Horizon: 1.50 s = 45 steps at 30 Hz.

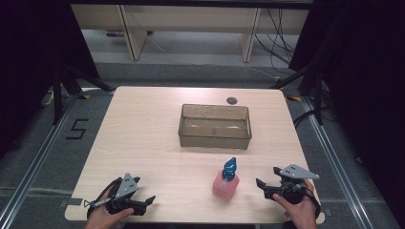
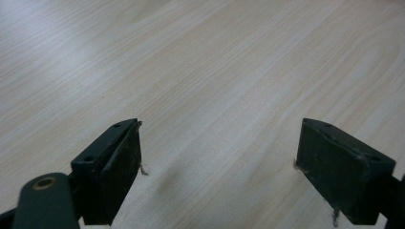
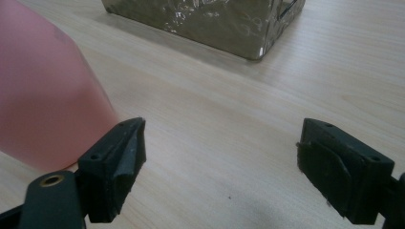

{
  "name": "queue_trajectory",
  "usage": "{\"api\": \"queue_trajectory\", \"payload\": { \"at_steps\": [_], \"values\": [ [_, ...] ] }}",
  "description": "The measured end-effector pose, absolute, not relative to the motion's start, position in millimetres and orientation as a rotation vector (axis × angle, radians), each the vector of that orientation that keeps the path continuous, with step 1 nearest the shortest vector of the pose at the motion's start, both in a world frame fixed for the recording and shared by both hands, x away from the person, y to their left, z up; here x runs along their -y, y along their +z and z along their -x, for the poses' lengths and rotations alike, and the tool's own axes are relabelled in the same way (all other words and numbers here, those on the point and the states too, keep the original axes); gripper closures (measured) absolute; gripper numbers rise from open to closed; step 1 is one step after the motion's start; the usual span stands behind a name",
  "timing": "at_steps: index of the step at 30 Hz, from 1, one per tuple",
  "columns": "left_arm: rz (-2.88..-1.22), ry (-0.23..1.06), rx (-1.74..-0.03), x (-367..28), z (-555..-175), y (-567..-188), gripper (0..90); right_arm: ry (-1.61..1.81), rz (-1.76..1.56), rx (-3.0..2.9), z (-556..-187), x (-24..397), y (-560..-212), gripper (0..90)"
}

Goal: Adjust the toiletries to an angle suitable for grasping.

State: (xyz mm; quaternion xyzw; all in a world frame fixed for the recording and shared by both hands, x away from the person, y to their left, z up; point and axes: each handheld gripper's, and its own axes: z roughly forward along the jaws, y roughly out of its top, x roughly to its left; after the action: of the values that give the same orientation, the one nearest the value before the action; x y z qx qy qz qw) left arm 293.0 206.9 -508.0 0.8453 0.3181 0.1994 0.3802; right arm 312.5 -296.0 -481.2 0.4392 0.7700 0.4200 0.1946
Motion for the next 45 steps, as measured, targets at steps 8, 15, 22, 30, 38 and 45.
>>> {"api": "queue_trajectory", "payload": {
  "at_steps": [8,15,22,30,38,45],
  "values": [
    [-2.142,0.506,-0.824,-207,-293,-508,15.0,1.176,-1.216,-2.146,-312,296,-479,17.6],
    [-2.141,0.506,-0.824,-207,-293,-508,15.0,1.189,-1.219,-2.157,-311,293,-479,17.8],
    [-2.139,0.507,-0.826,-207,-293,-508,15.0,1.188,-1.174,-2.161,-310,292,-476,18.1],
    [-2.140,0.508,-0.825,-207,-293,-508,15.0,1.231,-1.150,-2.167,-308,286,-474,19.7],
    [-2.141,0.508,-0.825,-207,-293,-508,15.0,1.240,-1.110,-2.174,-305,281,-471,20.0],
    [-2.139,0.509,-0.827,-207,-293,-508,15.0,1.279,-1.094,-2.168,-303,276,-469,20.2]
  ]
}}
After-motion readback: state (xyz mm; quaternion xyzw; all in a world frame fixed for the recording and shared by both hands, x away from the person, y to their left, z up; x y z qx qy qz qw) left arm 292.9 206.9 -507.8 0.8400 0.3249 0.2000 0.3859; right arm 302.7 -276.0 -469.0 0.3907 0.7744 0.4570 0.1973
